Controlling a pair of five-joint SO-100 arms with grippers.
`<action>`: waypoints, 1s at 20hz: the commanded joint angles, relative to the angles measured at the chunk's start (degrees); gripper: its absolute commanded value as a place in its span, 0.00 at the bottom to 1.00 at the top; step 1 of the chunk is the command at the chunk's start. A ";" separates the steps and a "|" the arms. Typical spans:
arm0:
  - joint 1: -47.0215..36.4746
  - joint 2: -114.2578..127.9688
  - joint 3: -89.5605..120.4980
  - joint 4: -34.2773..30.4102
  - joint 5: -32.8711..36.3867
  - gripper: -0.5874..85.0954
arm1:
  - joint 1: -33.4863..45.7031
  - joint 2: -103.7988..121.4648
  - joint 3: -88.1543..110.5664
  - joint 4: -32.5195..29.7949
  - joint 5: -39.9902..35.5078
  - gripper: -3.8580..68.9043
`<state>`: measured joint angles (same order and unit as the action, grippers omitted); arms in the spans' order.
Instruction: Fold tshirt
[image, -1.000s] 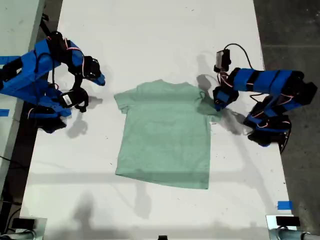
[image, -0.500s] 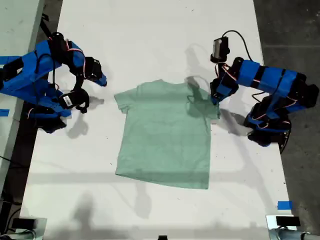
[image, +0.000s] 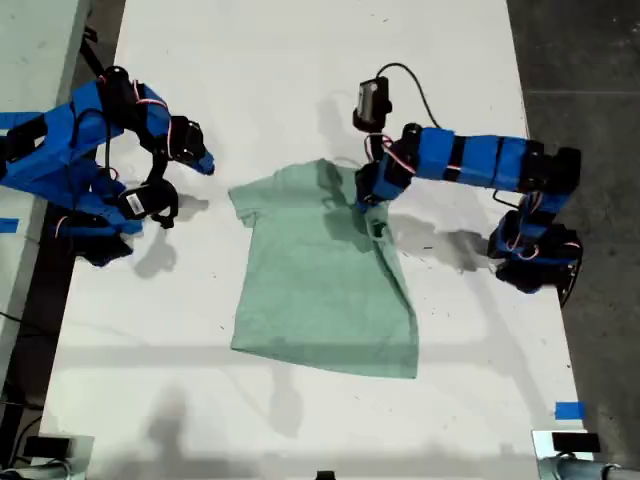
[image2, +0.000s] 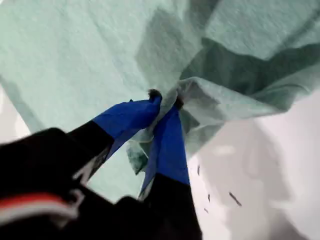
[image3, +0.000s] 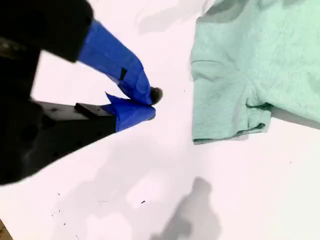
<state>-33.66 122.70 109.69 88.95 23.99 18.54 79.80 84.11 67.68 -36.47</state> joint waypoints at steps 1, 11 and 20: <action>0.97 0.09 -1.05 -1.49 -0.88 0.01 | -2.11 -10.02 -9.76 -5.01 1.32 0.04; 1.41 -0.62 -1.93 -1.49 -1.14 0.12 | -1.32 2.37 -19.78 10.99 -3.34 0.54; -1.76 -8.88 1.41 -8.53 -1.05 0.26 | 0.62 28.48 2.64 14.94 -4.04 0.50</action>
<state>-33.40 114.79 110.74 83.85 23.38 18.81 102.74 85.34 84.11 -40.78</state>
